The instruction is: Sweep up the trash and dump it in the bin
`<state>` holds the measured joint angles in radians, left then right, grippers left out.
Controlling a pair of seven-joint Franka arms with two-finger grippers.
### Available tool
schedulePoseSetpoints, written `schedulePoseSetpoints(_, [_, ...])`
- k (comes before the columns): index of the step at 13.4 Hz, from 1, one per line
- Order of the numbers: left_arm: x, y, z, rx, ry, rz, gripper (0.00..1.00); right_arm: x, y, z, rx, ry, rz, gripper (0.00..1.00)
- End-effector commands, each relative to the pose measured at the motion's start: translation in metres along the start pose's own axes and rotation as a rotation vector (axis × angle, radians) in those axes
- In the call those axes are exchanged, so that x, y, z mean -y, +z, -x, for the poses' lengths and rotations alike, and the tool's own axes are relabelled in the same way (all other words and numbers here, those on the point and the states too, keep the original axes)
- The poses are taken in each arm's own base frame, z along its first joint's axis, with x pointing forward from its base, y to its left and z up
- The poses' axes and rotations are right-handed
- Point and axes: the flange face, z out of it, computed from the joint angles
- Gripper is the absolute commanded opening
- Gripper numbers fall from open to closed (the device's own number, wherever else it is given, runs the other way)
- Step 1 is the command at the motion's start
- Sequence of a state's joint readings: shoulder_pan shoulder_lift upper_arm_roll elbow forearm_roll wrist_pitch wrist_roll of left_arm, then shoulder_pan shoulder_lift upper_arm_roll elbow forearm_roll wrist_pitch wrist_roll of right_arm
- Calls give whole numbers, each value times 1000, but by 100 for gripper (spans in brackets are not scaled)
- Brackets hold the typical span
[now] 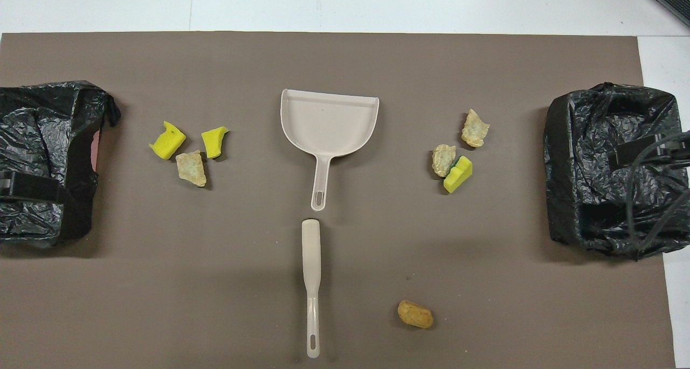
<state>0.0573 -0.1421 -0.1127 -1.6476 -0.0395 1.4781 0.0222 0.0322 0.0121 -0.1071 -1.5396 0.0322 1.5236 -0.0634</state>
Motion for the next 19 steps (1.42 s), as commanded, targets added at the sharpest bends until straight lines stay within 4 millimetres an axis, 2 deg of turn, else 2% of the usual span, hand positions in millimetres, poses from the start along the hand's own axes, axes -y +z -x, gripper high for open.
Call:
schedulePoseSetpoints(1, [-29, 16, 7, 17, 34, -3, 100, 1, -4, 5, 5, 24, 6, 100])
schedulePoseSetpoints(2, [-40, 22, 5, 10, 15, -4, 100, 1, -3, 5, 6, 24, 6, 100])
schedulePoseSetpoints(4, [-76, 42, 5, 16, -4, -4, 100, 0, -3, 5, 6, 26, 6, 100])
schedulePoseSetpoints(6, [-109, 51, 10, 22, 6, -7, 100, 1, -3, 5, 6, 24, 6, 100])
schedulePoseSetpoints(10, [-181, 89, 24, -2, 21, -5, 100, 2, -3, 5, 6, 23, 6, 100])
schedulePoseSetpoints(11, [-197, 96, 33, -3, 26, -7, 100, 1, -3, 5, 6, 24, 6, 100])
schedulePoseSetpoints(12, [-203, 102, 38, -5, 18, -7, 100, 0, -4, 5, 5, 25, 6, 100])
schedulePoseSetpoints(14, [-237, 127, 57, 8, 32, -14, 100, 0, -3, 5, 6, 26, 6, 100])
schedulePoseSetpoints(15, [-242, 134, 61, -1, 0, -11, 100, 0, -4, 5, 5, 26, 6, 100])
schedulePoseSetpoints(17, [-275, 169, 84, 4, 46, -14, 100, 1, -3, 5, 6, 24, 6, 100])
schedulePoseSetpoints(18, [-280, 188, 93, 4, 52, -17, 100, 1, -3, 5, 6, 24, 6, 100])
schedulePoseSetpoints(19, [-295, 208, 108, 14, 98, -26, 100, 0, -3, 5, 6, 26, 6, 100])
